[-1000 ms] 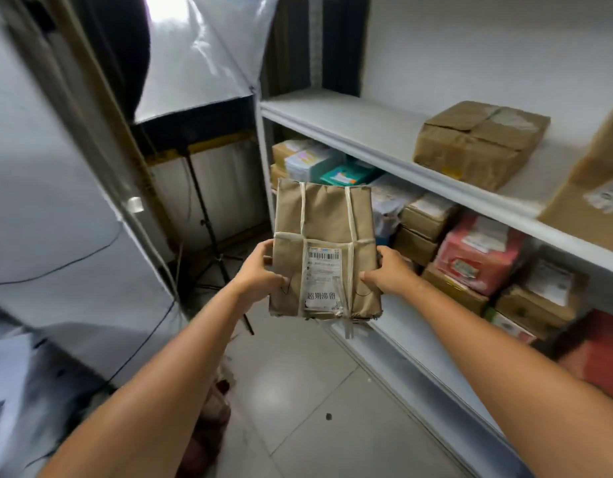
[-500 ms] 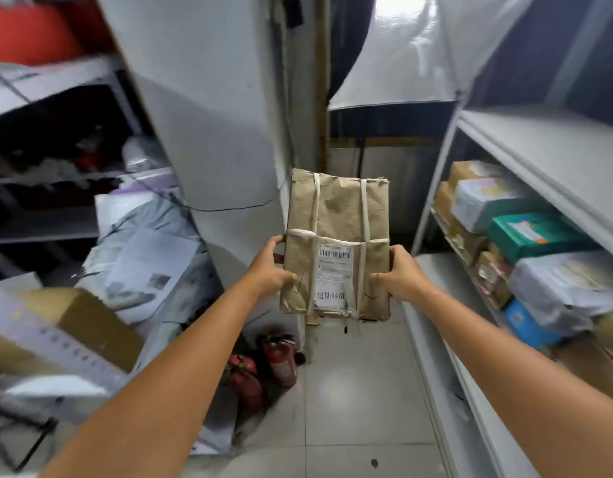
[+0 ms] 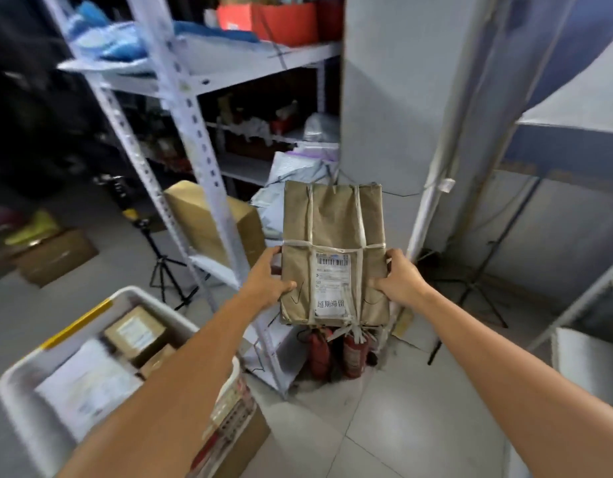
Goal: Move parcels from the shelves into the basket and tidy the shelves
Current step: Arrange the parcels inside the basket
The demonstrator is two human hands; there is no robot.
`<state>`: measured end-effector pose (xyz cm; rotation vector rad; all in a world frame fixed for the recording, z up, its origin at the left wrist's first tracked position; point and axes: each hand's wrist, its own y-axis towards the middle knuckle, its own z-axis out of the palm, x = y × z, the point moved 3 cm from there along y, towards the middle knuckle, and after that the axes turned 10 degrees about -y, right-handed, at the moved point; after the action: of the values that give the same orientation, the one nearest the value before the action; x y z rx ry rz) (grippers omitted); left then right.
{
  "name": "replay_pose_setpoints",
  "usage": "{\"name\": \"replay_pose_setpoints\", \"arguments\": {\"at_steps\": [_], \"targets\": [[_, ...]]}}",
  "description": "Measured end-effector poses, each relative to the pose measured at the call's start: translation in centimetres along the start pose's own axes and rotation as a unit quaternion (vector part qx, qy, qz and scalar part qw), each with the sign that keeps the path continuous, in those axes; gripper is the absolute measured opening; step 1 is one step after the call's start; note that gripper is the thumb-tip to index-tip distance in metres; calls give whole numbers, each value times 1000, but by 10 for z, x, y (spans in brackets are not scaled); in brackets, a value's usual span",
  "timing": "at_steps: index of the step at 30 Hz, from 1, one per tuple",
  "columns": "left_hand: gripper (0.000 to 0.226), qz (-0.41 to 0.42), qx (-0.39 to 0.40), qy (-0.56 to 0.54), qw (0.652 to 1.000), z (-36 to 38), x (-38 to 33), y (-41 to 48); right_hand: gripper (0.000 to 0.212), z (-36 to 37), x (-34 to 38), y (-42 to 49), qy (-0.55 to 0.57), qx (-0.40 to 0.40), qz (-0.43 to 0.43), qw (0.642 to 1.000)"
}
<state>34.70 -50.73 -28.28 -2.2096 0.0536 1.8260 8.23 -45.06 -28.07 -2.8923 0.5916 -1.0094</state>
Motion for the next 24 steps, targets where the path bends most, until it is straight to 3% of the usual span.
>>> {"name": "replay_pose_setpoints", "arguments": {"at_steps": [9, 15, 24], "targets": [[70, -64, -112, -26, 991, -105, 68, -90, 49, 98, 71, -54, -24, 83, -102, 991], [71, -80, -155, -38, 984, -158, 100, -135, 57, 153, 112, -79, -43, 143, -146, 978], [71, -108, -251, -76, 959, -231, 129, -139, 53, 228, 191, -45, -44, 239, -216, 946]]}}
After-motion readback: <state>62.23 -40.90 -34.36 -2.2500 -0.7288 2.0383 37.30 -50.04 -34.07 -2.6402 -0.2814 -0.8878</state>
